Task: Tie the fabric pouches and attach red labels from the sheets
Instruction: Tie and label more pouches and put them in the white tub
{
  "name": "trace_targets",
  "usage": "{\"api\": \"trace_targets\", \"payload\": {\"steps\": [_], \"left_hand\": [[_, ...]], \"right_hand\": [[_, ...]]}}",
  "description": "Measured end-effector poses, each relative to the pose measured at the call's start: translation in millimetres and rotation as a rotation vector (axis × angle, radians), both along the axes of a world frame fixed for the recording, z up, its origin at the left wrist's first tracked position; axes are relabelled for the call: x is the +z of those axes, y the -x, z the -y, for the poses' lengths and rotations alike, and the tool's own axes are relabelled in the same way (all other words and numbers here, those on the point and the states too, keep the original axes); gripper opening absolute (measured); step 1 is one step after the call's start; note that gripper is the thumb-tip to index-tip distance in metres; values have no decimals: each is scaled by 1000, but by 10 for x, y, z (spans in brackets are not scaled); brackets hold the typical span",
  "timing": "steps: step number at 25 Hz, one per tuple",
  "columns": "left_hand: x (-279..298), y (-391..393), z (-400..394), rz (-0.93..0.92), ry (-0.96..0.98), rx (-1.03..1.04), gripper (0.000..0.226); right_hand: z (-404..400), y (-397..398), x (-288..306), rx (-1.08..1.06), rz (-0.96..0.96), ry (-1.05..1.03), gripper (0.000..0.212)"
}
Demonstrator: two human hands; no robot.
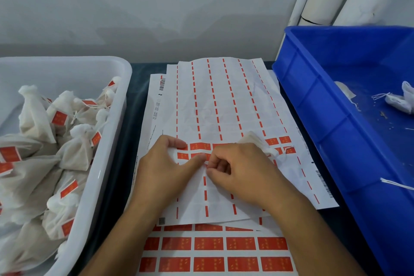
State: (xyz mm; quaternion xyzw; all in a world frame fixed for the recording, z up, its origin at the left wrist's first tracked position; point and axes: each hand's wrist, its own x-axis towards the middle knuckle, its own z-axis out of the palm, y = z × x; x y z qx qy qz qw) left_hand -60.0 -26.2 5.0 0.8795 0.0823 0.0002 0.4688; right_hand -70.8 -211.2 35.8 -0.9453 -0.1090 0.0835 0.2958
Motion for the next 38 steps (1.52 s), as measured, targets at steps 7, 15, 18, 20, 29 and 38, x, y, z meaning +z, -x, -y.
{"api": "trace_targets", "payload": {"steps": [7,15,18,20,29,38], "left_hand": [[-63,-6,3,19,-73,-13,46],[-57,-3,5,23,-136,-38,45],[-47,-19,-14,-5,-126,-36,45],[-50,-24,-10,-2,-133,-47,46],[-39,-12,17,2,-155,-61,47],[-37,-27,-8,-17,-132,-68,42]], "right_hand": [[-25,-20,-97,-19,-2,25,6],[-49,-14,-144,-35,-16,6,5],[-58,-15,-143,-36,-27,3,5],[-55,-17,-144,-42,-32,-6,5],[-81,-21,-145,-71,-31,15,10],[-96,-16,-116,-85,-66,43,12]]}}
